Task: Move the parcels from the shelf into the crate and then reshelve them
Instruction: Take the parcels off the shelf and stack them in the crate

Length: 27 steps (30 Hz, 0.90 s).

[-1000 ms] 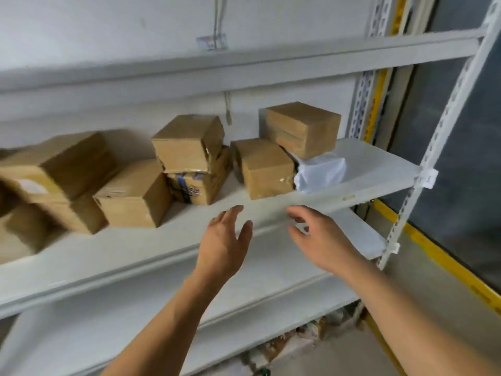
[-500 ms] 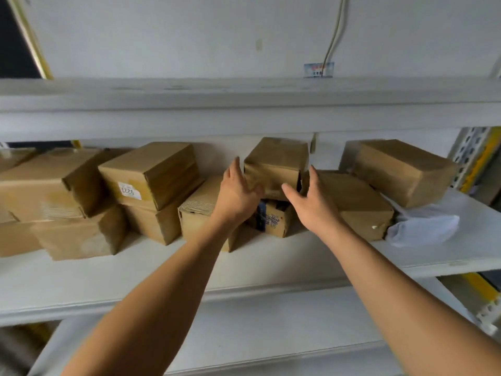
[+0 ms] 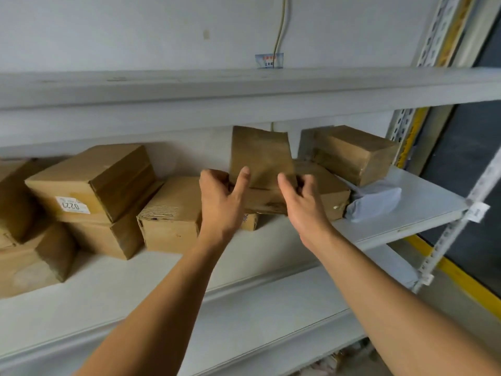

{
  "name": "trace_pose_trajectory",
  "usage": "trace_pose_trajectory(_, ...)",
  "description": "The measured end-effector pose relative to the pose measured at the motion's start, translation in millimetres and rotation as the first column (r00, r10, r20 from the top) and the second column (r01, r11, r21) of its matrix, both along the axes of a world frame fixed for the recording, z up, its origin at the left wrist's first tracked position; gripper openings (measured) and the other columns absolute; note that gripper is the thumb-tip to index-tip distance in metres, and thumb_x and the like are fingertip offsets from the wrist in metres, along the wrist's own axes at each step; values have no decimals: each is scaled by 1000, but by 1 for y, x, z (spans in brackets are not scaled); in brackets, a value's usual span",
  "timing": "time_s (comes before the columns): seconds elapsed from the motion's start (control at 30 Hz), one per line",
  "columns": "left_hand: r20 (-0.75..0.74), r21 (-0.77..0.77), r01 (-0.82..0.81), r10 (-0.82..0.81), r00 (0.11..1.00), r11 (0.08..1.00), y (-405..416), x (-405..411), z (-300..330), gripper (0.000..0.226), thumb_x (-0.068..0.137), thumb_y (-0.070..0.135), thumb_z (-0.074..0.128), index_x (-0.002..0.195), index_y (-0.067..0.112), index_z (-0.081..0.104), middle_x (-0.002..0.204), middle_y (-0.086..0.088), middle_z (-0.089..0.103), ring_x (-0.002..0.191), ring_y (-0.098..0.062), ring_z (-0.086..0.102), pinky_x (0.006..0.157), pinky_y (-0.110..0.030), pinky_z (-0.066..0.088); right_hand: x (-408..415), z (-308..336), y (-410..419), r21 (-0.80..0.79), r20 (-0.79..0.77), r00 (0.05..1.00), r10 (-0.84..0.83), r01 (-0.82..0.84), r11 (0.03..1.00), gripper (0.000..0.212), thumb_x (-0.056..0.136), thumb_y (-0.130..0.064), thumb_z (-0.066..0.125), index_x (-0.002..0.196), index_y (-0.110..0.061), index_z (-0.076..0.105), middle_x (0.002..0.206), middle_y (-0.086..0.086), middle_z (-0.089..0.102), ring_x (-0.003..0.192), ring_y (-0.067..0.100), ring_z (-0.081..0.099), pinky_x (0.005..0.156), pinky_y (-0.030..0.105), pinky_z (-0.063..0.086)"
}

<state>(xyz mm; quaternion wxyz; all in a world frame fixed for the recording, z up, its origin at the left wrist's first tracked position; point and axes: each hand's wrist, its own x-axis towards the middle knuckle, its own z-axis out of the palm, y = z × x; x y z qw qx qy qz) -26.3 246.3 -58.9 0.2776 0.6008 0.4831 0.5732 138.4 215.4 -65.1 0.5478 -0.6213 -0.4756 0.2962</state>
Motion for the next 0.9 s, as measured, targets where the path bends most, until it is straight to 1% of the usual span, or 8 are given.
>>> trace_pose_trajectory(0.1,-27,-28,60,-60,998,998,-19,22,-11,49,96,51,69,133,24,51,125,1,47,105,-8,55,96,-29,51,22,-14,-33,114,-59,997,-55,62,992,44,98,-50,69,129,-26,47,124,-5,61,110,8,62,89,28,53)
trace_pose_trajectory(0.2,-46,-58,232,-235,971,971,-34,53,-32,67,99,50,65,157,33,37,145,4,42,127,-12,52,111,-34,47,58,-30,-69,132,-67,995,-68,76,988,62,98,-44,72,150,-31,41,138,-10,58,121,3,60,97,24,52)
trace_pose_trajectory(0.27,-18,-33,377,-378,926,926,-49,79,-43,60,102,43,64,155,36,39,148,11,48,133,-4,52,112,-32,49,83,-40,-97,120,-67,994,-88,95,988,72,98,-45,72,159,-38,35,149,-12,51,131,2,56,104,26,50)
trace_pose_trajectory(0.37,55,-40,522,-520,852,852,-75,123,-58,54,103,23,66,152,31,44,133,23,59,124,14,55,97,-12,52,123,-56,-137,104,-49,982,-182,186,977,67,99,-44,72,158,-43,39,154,-11,46,134,-2,53,111,29,48)
trace_pose_trajectory(0.6,-21,-142,733,-742,670,665,-148,234,-102,65,104,24,66,161,26,36,146,11,58,121,18,55,92,-5,47,208,-93,-253,28,-127,894,-430,436,899,55,101,-19,71,137,-52,46,133,-24,62,115,-16,60,88,7,51)
trace_pose_trajectory(0.73,-98,-255,769,-806,583,587,-200,303,-148,68,102,26,68,162,27,35,147,11,57,113,21,58,90,-3,47,261,-141,-327,-55,-211,822,-530,531,846,51,101,-22,72,145,-38,52,139,-12,64,124,2,64,100,25,57)
trace_pose_trajectory(0.8,-180,-326,769,-834,521,550,-230,337,-177,70,102,36,66,162,34,30,146,14,55,120,15,56,99,-11,49,285,-171,-366,-116,-252,781,-571,562,819,58,101,-26,72,152,-32,47,142,-8,63,127,8,64,97,28,59)
trace_pose_trajectory(0.9,-244,-459,752,-881,404,472,-274,384,-222,73,102,46,62,163,38,23,154,6,52,135,-12,55,109,-38,51,316,-216,-425,-184,-306,708,-636,612,769,58,101,-21,72,152,-30,47,141,1,65,127,14,65,98,29,59)
